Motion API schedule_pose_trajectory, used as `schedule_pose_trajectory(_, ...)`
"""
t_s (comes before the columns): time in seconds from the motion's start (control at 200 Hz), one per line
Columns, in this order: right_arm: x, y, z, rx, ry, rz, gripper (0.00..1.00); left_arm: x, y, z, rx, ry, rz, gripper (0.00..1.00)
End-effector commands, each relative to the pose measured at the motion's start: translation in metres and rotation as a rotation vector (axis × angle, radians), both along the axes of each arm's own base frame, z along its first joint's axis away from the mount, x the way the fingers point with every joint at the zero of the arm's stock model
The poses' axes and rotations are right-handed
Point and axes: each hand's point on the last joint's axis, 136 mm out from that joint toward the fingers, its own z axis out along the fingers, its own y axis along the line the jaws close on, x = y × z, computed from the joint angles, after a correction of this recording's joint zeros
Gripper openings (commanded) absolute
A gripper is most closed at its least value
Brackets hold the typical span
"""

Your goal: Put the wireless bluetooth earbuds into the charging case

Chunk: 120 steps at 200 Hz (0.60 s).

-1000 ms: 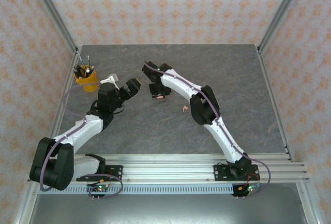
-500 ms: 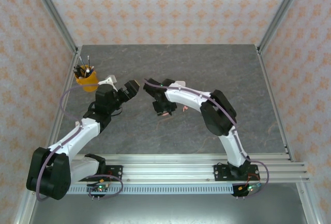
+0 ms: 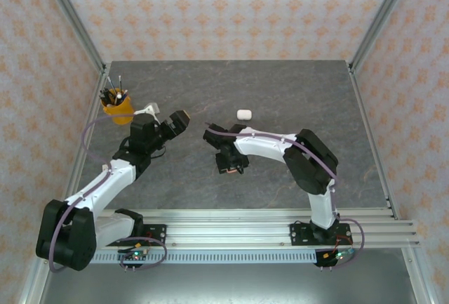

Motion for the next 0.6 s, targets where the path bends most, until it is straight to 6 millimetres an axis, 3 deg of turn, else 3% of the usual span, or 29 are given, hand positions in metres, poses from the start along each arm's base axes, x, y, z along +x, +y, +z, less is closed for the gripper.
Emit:
schedule_pose_trajectory(0.0, 0.011, 0.012, 0.027, 0.053, -0.058, -0.014, 0.64, 0.008, 0.002, 0.010, 0.009, -0.020, -0.005, 1.00)
schedule_pose_trajectory(0.25, 0.031, 0.015, 0.064, 0.052, -0.155, -0.043, 0.70, 0.014, 0.000, 0.011, 0.025, -0.015, -0.011, 1.00)
schedule_pose_trajectory(0.4, 0.037, 0.001, 0.064, 0.033, -0.160, -0.123, 0.70, 0.018, 0.000, 0.008, 0.039, -0.002, -0.012, 1.00)
schedule_pose_trajectory(0.596, 0.028, -0.002, 0.052, 0.066, -0.103, -0.175, 0.70, 0.022, -0.001, 0.003, 0.040, 0.012, -0.015, 1.00)
